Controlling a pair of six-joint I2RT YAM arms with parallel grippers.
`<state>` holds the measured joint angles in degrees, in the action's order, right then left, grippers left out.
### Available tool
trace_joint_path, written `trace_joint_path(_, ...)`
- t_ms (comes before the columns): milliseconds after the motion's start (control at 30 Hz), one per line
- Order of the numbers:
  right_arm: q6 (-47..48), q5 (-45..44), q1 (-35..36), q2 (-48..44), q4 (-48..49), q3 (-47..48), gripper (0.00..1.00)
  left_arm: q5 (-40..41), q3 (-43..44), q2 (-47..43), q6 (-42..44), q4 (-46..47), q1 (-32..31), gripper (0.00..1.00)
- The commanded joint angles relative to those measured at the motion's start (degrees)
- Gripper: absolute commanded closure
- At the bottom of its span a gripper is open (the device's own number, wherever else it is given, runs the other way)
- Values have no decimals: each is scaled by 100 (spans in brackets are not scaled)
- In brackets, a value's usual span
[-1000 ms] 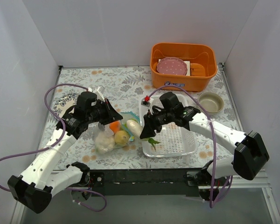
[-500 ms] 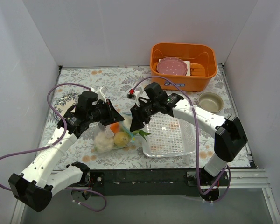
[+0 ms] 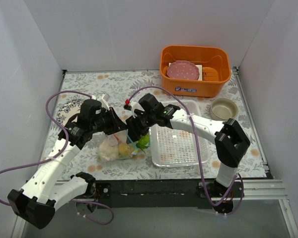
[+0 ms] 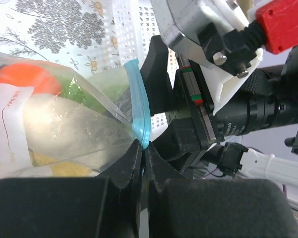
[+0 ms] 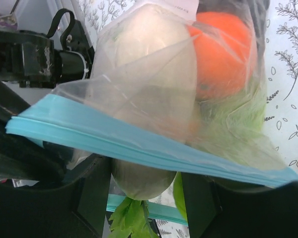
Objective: Place the food in the zip-top bag and seal the zipper
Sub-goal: Place the fake vegetable in the zipper food storage bag.
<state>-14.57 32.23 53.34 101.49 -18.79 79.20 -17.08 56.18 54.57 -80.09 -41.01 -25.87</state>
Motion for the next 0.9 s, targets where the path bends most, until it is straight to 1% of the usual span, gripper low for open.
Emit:
trace_joint_path(0,-494,-804,89,99,832,341,55,-418,94,-130,-156,32,-68,100)
trace_joint_path(67,-503,-972,89,151,807,447,55,-480,121,-122,-156,-3,-68,100)
trace_joint_path(100,-555,-1286,97,178,719,552,55,-533,121,-113,-156,-20,-68,100)
trace_joint_path(133,-556,-1376,106,239,710,596,55,-611,138,-87,-138,-116,-68,100)
trace_joint_path(267,-652,-1456,106,362,824,667,53,-770,130,-183,-138,-231,-68,100)
trace_joint_path(333,-670,-1447,141,493,702,841,52,-840,156,-218,-190,-249,-68,100)
trace_joint_path(467,-722,-1597,255,714,595,1071,49,-1086,191,-236,-366,-65,-68,100)
trace_joint_path(600,-881,-2035,326,933,402,1343,48,-1368,244,-175,-446,138,-68,100)
trace_joint_path(667,-881,-2412,414,1013,219,1475,48,-1342,349,-131,-376,50,-68,100)
trace_joint_path(733,-899,-2554,449,1118,86,1546,48,-1324,455,-130,-375,-21,-68,100)
trace_joint_path(867,-741,-2371,493,1049,200,1406,45,-1087,525,-288,-507,129,-68,100)
